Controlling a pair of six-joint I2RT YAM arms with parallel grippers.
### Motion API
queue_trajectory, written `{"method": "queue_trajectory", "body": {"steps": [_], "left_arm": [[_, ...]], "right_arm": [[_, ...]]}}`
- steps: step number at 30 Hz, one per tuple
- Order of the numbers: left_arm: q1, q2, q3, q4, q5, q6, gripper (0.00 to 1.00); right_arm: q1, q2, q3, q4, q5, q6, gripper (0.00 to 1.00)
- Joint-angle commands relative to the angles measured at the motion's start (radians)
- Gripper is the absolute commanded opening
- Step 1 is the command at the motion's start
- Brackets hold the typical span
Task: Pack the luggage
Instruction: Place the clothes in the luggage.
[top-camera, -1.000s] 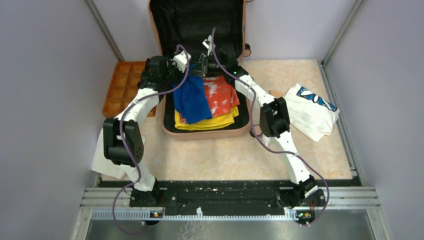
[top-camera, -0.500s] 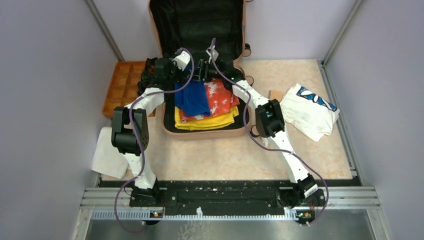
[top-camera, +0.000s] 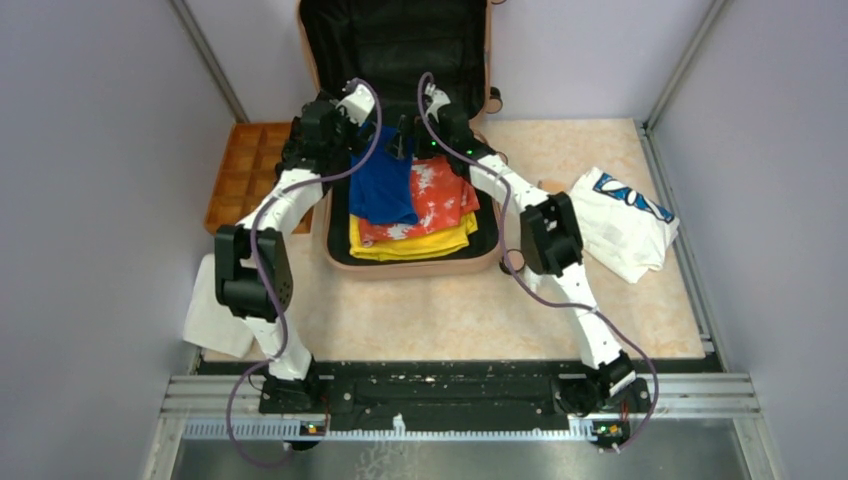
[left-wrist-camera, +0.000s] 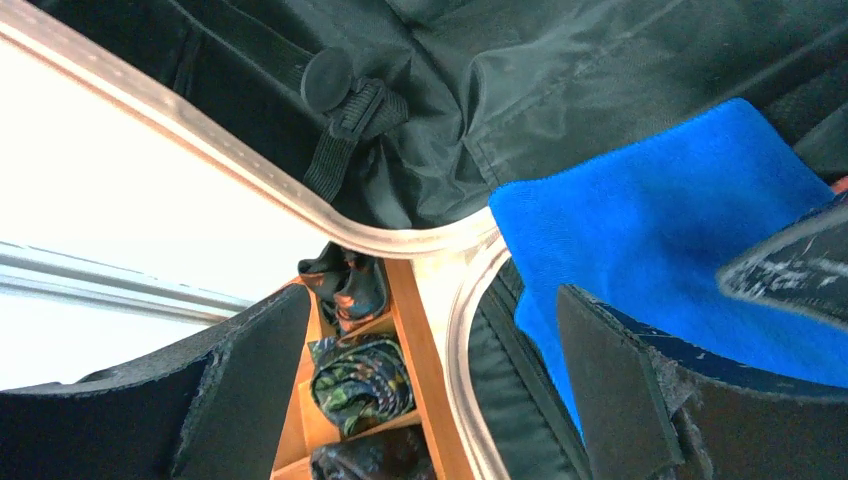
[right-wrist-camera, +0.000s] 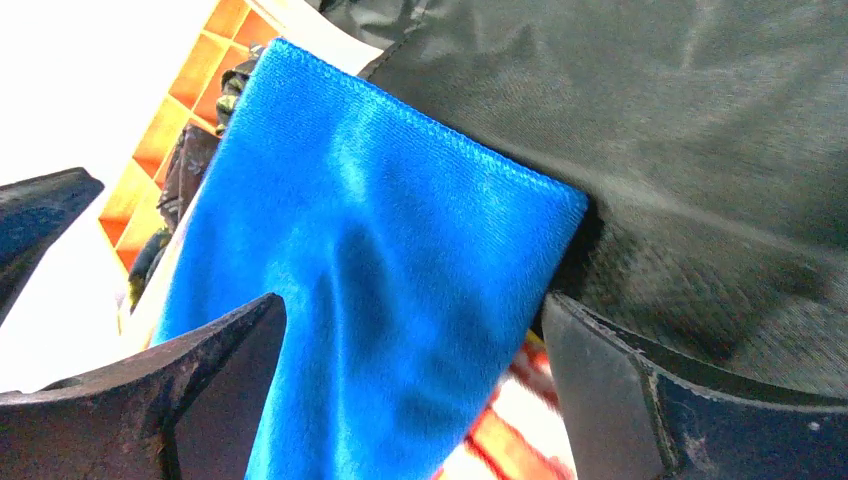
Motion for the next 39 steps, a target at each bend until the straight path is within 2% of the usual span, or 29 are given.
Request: {"method": "queue_trajectory", "body": {"steps": [1, 5, 8, 14, 19, 23, 27, 30, 34, 36, 39], "left_arm": [[0.023, -0.145, -0.012, -0.138, 0.065, -0.009, 0.99], [0.035, -0.182, -0.078, -0.128, -0.015, -0.005, 0.99], [0.055, -0.202, -0.071, -0.179, 0.068, -0.09, 0.99], [0.042, -0.253, -0.093, -0.417, 0.357, -0.253, 0.99], [0.043, -0.291, -0.158, -0.466, 0.395, -0.237, 0.99], [0.07, -0.346, -0.162, -0.535, 0.443, 0.024, 0.99], [0.086, -0.386, -0.171, -0.635, 0.47, 0.334, 0.99], [0.086, -0.448, -0.267, -0.685, 0.486, 0.573, 0.99], [0.085, -0.564, -0.468, -0.537, 0.525, 0.829, 0.99], [0.083, -0.613, -0.565, -0.406, 0.579, 0.889, 0.98], [0.065, -0.637, -0.622, -0.35, 0.637, 0.998, 0.98]], "right_arm": [[0.0, -0.204, -0.11, 0.013, 0.037, -0.08, 0.99], [0.0, -0.194, -0.076, -0.069, 0.009, -0.082, 0.99], [0.001, -0.216, -0.101, -0.07, 0.044, -0.073, 0.99], [0.009, -0.4, -0.326, 0.02, 0.041, -0.056, 0.95], [0.088, -0.622, -0.661, 0.074, 0.062, -0.094, 0.95], [0.141, -0.793, -0.92, 0.124, 0.121, -0.153, 0.99], [0.141, -0.832, -0.97, 0.046, 0.11, -0.181, 0.99], [0.137, -0.864, -1.006, 0.046, 0.089, -0.158, 0.99], [0.104, -0.882, -1.037, 0.097, 0.024, -0.02, 0.96], [0.079, -0.873, -1.034, 0.116, -0.019, 0.071, 0.92], [0.062, -0.851, -1.017, 0.13, -0.082, 0.196, 0.88]]}}
